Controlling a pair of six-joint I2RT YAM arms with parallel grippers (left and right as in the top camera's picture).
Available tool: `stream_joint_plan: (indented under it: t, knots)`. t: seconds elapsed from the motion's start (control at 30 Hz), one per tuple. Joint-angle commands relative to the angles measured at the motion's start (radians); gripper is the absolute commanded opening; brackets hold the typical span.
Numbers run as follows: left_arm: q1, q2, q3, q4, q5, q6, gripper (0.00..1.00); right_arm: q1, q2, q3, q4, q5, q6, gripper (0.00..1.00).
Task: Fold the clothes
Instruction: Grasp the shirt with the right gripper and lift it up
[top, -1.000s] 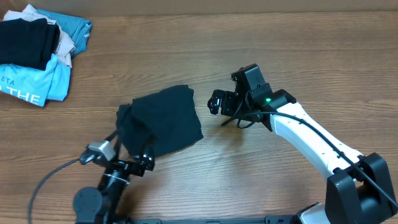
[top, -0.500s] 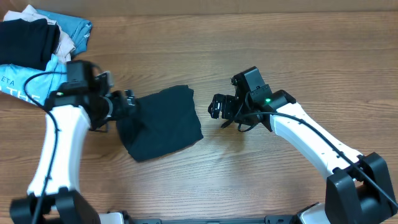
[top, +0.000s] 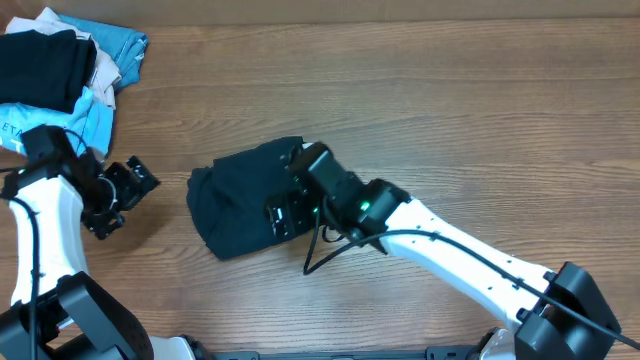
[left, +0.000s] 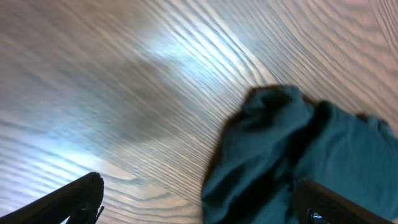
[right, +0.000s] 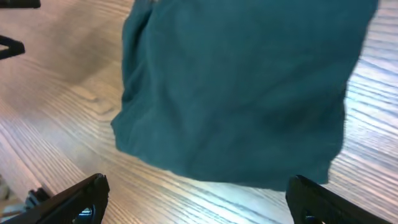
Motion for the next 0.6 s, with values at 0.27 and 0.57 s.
stream_joint_plan:
  t: [0.27, 0.57]
  knots:
    - [0.040, -0.006, 0.011, -0.022, -0.013, -0.032, 1.00, 0.039, 0.168, 0.026, 0.055, 0.064, 0.189, 0.77]
    - [0.040, -0.006, 0.011, -0.028, -0.013, -0.032, 1.00, 0.039, 0.245, 0.026, 0.032, 0.048, 0.296, 0.83]
